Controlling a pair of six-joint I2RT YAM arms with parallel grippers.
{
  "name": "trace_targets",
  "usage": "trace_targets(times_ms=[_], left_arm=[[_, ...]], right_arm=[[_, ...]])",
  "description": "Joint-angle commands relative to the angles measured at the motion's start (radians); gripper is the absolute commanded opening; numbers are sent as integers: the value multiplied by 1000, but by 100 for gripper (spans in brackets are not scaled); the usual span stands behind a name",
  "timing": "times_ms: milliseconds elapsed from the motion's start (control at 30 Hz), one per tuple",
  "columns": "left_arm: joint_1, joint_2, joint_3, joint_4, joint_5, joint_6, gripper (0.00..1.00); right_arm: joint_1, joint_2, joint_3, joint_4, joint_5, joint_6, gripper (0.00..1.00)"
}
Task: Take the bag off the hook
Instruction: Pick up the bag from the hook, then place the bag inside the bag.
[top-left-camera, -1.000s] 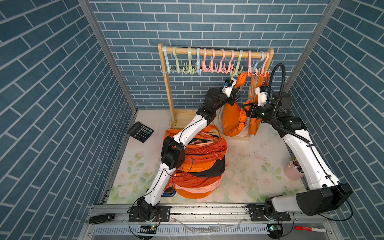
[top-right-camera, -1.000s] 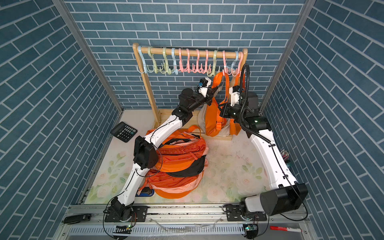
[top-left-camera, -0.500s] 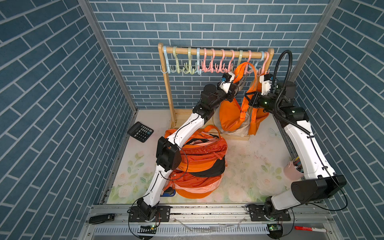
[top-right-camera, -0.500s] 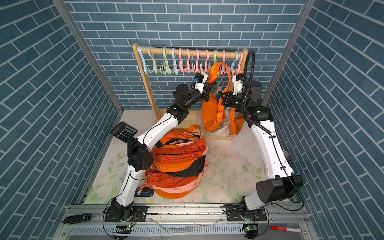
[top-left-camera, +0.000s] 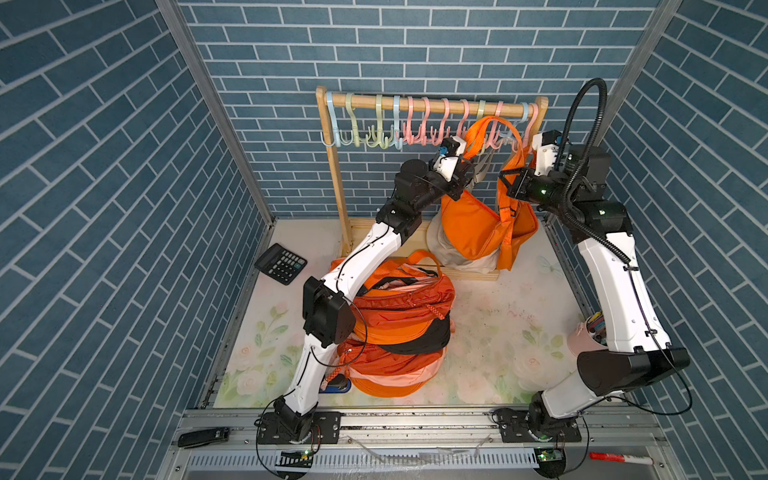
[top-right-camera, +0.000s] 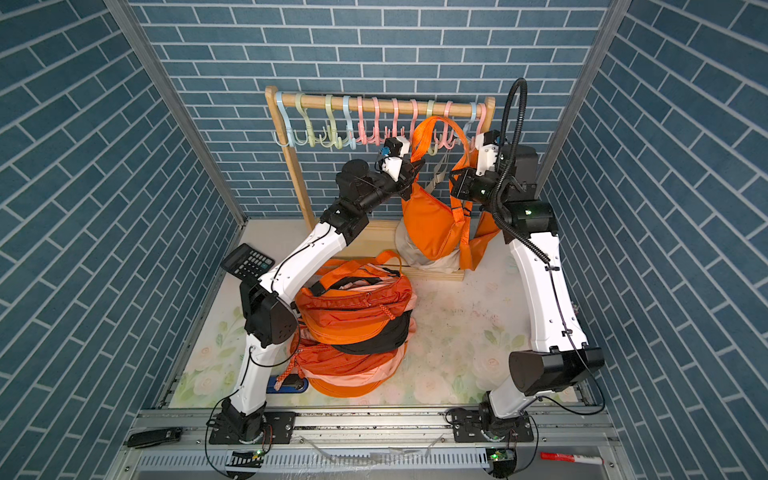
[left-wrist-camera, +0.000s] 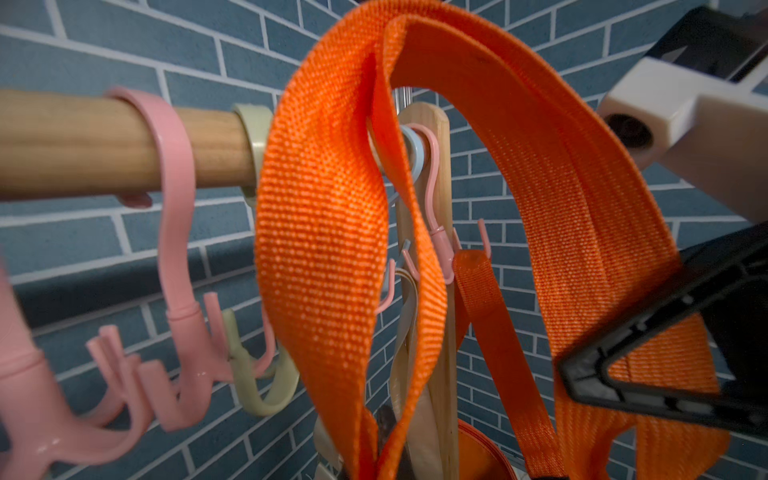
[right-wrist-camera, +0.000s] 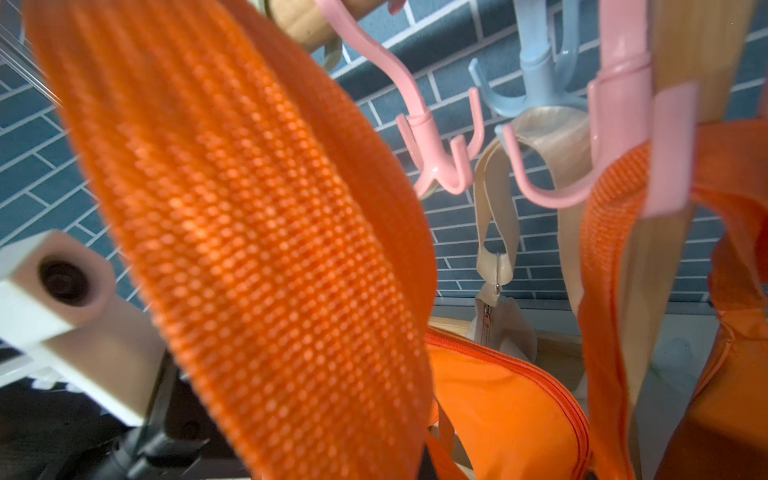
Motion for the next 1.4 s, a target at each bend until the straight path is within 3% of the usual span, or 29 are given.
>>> trace_targets(times_ms=[0, 533, 667, 967, 1367], left_arm=[[6, -123, -61, 19, -21, 27, 0], [7, -470, -370, -49, -86, 73, 0], [8, -551, -430, -102, -126, 93, 0], [8, -764, -597, -179, -219, 132, 0], [8, -1059, -762, -392, -303, 123, 0]], right_arm=[[-1, -41, 17, -25, -40, -22, 0], [10, -210, -58, -17, -95, -21, 0], [37, -250, -70, -34, -43, -60, 0], [171, -311, -85, -104, 119, -153, 0], [376, -322, -92, -116, 225, -204, 0]])
